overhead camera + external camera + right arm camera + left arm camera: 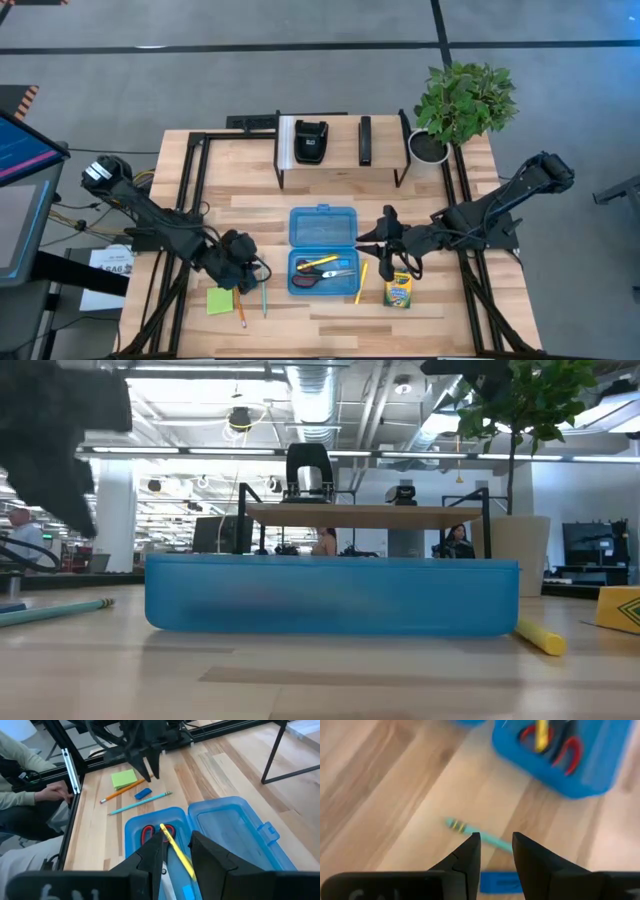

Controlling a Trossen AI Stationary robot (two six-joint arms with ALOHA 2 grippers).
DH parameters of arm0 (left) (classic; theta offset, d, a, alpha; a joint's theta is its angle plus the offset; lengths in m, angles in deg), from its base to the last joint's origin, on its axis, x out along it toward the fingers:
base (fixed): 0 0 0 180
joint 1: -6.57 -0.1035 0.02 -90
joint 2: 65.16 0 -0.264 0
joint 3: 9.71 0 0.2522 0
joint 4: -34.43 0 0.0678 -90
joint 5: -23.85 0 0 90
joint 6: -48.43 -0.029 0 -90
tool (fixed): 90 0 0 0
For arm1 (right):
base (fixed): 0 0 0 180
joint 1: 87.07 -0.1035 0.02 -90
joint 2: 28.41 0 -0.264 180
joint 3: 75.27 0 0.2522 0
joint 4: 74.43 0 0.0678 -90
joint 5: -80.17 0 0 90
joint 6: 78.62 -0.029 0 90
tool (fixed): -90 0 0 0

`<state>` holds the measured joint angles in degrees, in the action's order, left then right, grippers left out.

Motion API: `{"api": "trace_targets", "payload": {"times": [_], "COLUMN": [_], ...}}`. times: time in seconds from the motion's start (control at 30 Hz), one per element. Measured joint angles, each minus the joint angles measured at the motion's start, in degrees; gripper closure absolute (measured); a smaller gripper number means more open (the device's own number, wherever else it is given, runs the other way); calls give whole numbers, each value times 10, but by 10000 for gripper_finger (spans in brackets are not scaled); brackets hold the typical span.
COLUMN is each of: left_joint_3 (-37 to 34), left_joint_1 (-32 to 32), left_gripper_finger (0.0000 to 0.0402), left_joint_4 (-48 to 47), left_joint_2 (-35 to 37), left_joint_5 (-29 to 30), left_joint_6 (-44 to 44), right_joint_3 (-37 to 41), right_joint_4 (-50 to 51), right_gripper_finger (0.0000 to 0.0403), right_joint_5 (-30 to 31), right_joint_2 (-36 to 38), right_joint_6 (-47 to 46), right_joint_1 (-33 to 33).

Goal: Pack school essentials
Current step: Put the blue eraser into the supply box

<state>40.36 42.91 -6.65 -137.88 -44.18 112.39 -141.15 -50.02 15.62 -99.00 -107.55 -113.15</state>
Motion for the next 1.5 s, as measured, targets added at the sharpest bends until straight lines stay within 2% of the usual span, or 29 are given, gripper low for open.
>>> {"api": "trace_targets", "payload": {"times": [0.23, 0.33, 0.47, 0.73, 0.9, 1.17, 1.5], "left_joint_3": [0, 0, 0, 0, 0, 1, 7], "left_joint_1": [-1, 6, 11, 15, 16, 15, 15], "left_gripper_finger": [304, 304, 301, 277, 263, 259, 259], "left_joint_4": [-6, -7, 2, 9, 13, 34, 25], "left_joint_2": [-23, -23, -23, -23, -23, -29, -100], "left_joint_5": [-86, -104, -111, -112, -115, -138, -141], "left_joint_6": [-4, -48, -159, -469, -592, -670, -691], "right_joint_3": [0, 0, 0, 0, 0, 0, 0], "right_joint_4": [0, 1, 1, 1, 1, 1, 0], "right_gripper_finger": [282, 282, 282, 282, 282, 282, 282], "right_joint_5": [0, 0, 0, 0, 0, 0, 0], "right_joint_2": [0, 0, 0, 0, 0, 0, 0], "right_joint_6": [-1, 3, 12, 25, 26, 24, 20], "right_joint_1": [0, 0, 0, 0, 0, 0, 0]}}
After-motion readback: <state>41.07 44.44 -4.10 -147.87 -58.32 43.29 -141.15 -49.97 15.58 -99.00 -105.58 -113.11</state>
